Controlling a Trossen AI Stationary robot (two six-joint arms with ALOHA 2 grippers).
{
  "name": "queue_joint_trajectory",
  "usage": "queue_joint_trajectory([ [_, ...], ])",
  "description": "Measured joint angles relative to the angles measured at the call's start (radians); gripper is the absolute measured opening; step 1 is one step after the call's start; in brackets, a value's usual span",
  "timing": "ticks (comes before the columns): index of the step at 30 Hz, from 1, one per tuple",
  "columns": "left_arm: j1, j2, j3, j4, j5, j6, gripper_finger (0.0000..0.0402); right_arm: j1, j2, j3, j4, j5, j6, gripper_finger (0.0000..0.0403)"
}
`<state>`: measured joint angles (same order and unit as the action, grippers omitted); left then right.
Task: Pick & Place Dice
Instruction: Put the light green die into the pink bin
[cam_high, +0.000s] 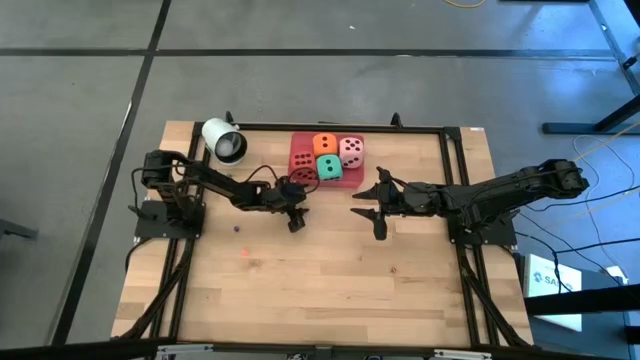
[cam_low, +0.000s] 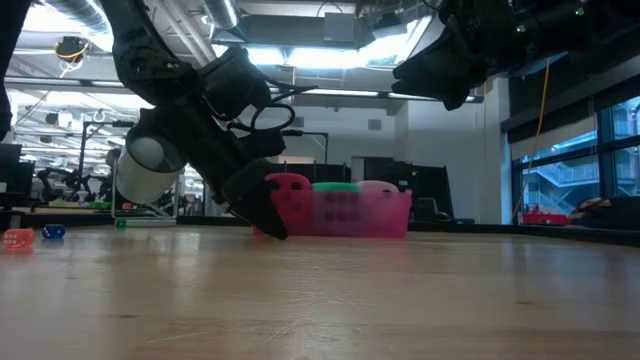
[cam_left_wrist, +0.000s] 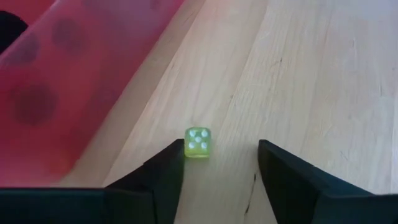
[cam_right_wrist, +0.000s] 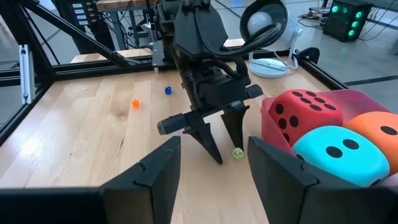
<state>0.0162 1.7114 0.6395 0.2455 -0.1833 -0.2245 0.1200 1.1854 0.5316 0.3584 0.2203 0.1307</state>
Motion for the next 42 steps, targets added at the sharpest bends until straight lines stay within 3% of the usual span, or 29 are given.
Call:
queue_joint_trajectory([
  [8, 0.000, -0.001, 0.000, -0.011, -0.004, 0.000, 0.0137, 0.000, 0.000, 0.000, 0.000, 0.000, 0.000, 0.0187],
  [29, 0.041, -0.002, -0.001, 0.050, 0.003, 0.039, 0.0031, 0.000, 0.000, 0.000, -0.020, -0.003, 0.019, 0.0187],
  [42, 0.047, 0.001, -0.003, 0.113, 0.015, 0.056, 0.0023, 0.000, 0.000, 0.000, -0.030, -0.003, 0.019, 0.0187],
])
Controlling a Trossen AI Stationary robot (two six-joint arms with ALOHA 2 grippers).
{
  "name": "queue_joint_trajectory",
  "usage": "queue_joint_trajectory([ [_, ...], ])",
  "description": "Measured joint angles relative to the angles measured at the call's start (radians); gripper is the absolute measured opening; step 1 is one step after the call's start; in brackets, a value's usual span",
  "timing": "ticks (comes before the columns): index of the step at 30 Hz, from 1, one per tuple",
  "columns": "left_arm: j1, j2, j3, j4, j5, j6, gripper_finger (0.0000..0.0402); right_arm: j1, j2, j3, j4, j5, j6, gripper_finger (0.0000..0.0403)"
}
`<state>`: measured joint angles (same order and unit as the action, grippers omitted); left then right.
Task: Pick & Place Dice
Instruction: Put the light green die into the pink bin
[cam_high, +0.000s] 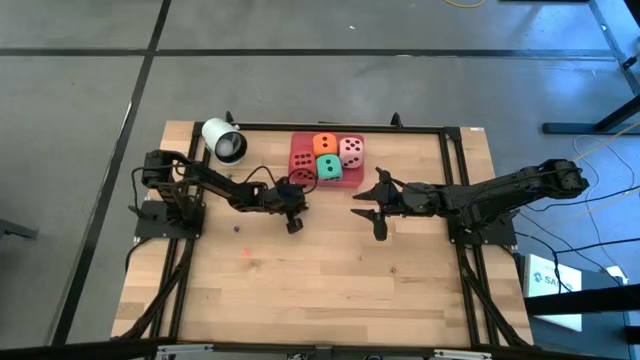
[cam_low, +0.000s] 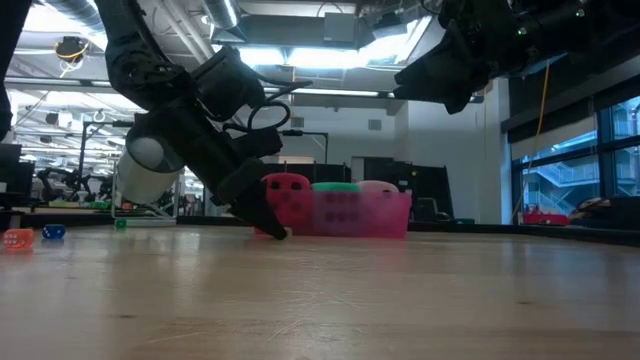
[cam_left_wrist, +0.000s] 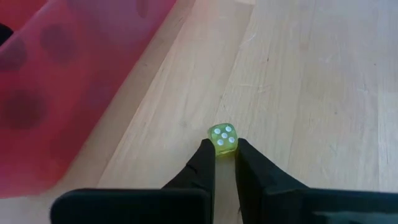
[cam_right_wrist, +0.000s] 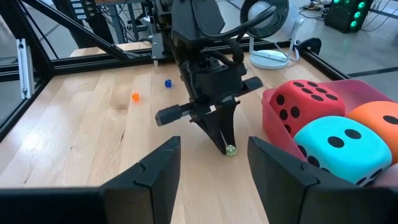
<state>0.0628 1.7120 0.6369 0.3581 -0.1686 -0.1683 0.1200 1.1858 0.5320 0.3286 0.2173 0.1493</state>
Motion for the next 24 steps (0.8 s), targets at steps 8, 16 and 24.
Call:
queue_joint_trajectory([
  [8, 0.000, 0.001, 0.000, 0.022, 0.001, 0.001, 0.0022, 0.000, 0.000, 0.000, 0.000, 0.000, 0.008, 0.0187],
  [16, 0.001, -0.064, 0.000, 0.032, -0.014, 0.032, 0.0022, 0.000, 0.000, 0.000, 0.000, 0.000, 0.030, 0.0187],
  [24, -0.011, -0.203, 0.001, 0.012, -0.018, 0.094, 0.0022, -0.020, 0.007, 0.000, 0.001, -0.039, 0.133, 0.0187],
])
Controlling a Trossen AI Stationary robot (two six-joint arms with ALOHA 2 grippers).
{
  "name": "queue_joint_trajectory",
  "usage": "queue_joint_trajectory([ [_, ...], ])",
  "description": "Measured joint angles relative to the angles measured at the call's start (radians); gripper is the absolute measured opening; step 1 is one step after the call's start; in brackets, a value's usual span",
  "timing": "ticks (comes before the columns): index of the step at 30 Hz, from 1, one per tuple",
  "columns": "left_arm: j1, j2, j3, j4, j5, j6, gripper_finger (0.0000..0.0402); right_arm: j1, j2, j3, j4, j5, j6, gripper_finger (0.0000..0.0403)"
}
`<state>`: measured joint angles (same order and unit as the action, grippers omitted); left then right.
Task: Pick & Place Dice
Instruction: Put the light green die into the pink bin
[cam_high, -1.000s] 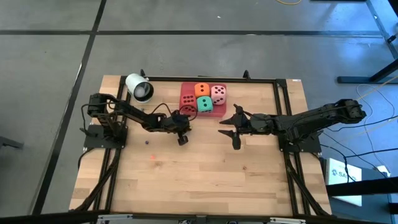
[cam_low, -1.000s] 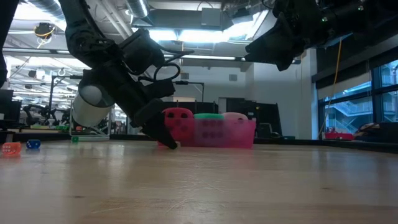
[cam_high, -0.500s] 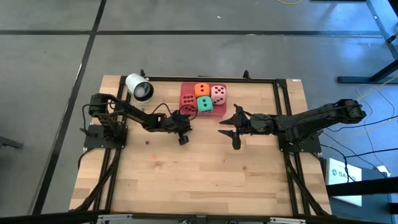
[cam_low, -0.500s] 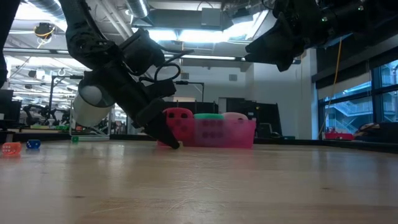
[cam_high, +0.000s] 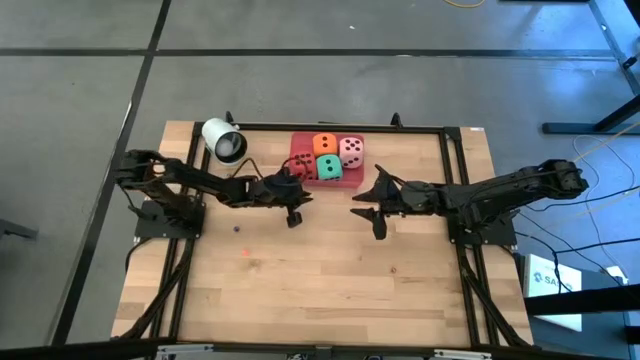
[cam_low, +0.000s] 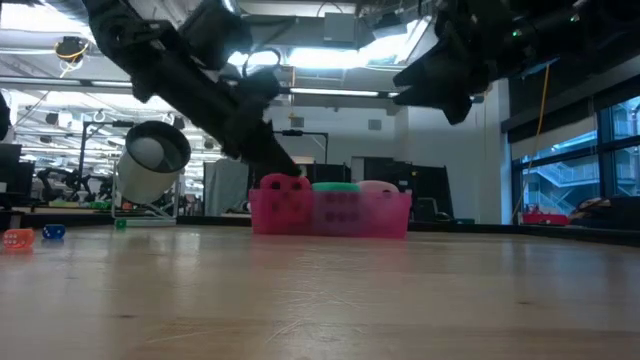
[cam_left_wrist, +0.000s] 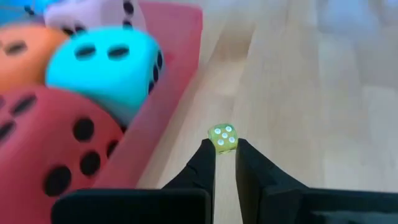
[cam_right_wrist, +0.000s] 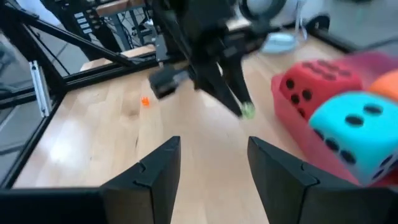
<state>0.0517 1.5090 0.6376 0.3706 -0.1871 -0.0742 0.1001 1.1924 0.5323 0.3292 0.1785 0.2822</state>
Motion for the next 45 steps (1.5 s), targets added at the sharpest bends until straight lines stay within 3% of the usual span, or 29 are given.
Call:
queue_joint_trajectory([
  [6, -0.051, -0.090, 0.000, -0.015, -0.079, 0.076, 0.0022, -0.070, 0.076, 0.000, 0.052, -0.060, 0.097, 0.0187],
  [10, -0.102, -0.129, 0.005, -0.025, -0.181, 0.148, 0.0022, -0.125, 0.178, 0.000, 0.233, -0.197, 0.145, 0.0187],
  [16, -0.151, -0.133, 0.113, -0.236, -0.306, 0.214, 0.0022, -0.196, 0.314, 0.002, 0.478, -0.350, 0.240, 0.0187],
  [28, -0.177, -0.081, 0.258, -0.380, -0.361, 0.315, 0.0022, -0.226, 0.445, 0.119, 0.485, -0.433, 0.292, 0.0187],
  [45, -0.202, -0.049, 0.260, -0.292, -0.405, 0.393, 0.0022, -0.258, 0.447, 0.145, 0.448, -0.449, 0.287, 0.0187],
])
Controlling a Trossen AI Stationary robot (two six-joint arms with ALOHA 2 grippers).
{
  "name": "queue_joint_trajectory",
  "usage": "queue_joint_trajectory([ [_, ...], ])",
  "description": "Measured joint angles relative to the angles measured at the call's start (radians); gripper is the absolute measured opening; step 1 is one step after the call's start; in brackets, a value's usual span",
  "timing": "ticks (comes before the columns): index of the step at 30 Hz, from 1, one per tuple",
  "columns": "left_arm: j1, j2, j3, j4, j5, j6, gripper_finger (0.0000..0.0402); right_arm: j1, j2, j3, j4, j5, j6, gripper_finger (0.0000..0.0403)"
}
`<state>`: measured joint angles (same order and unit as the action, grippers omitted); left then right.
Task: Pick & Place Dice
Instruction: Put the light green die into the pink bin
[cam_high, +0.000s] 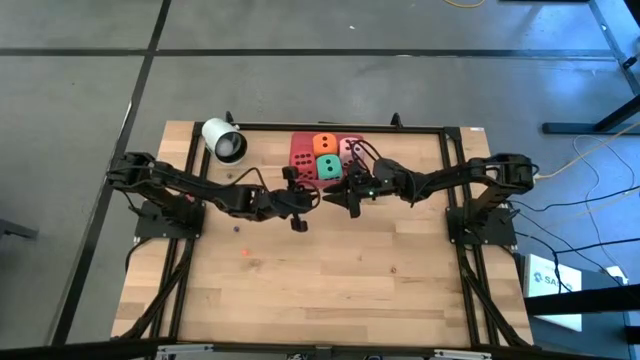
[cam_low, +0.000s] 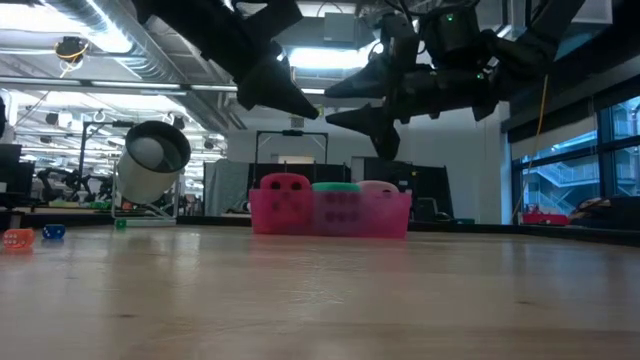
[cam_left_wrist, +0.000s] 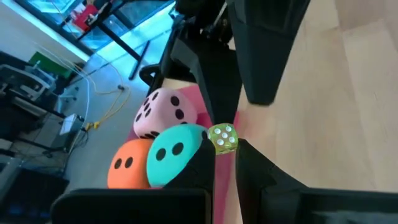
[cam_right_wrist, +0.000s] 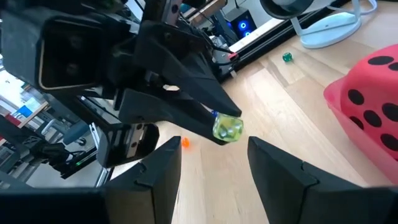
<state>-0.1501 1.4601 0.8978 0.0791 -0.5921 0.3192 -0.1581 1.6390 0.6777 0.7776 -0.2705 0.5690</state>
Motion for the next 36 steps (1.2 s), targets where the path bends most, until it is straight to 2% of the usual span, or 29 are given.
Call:
queue_joint_trajectory([
  [13, 0.000, 0.023, 0.027, 0.029, 0.037, 0.021, 0.0022, 0.000, 0.000, 0.024, 0.010, -0.009, -0.008, 0.0187],
  [20, 0.000, 0.059, 0.092, -0.060, 0.007, 0.044, 0.0022, 0.001, 0.000, 0.027, -0.037, -0.011, -0.017, 0.0187],
  [27, 0.000, 0.067, 0.097, -0.061, 0.003, 0.040, 0.0022, 0.000, 0.000, 0.027, -0.039, -0.009, -0.027, 0.0186],
  [31, 0.000, 0.067, 0.097, -0.061, 0.000, 0.042, 0.0022, 0.000, 0.000, 0.027, -0.040, -0.009, -0.032, 0.0169],
  [36, 0.000, 0.066, 0.097, -0.061, -0.002, 0.044, 0.0022, 0.000, 0.000, 0.027, -0.043, -0.007, -0.035, 0.0122],
])
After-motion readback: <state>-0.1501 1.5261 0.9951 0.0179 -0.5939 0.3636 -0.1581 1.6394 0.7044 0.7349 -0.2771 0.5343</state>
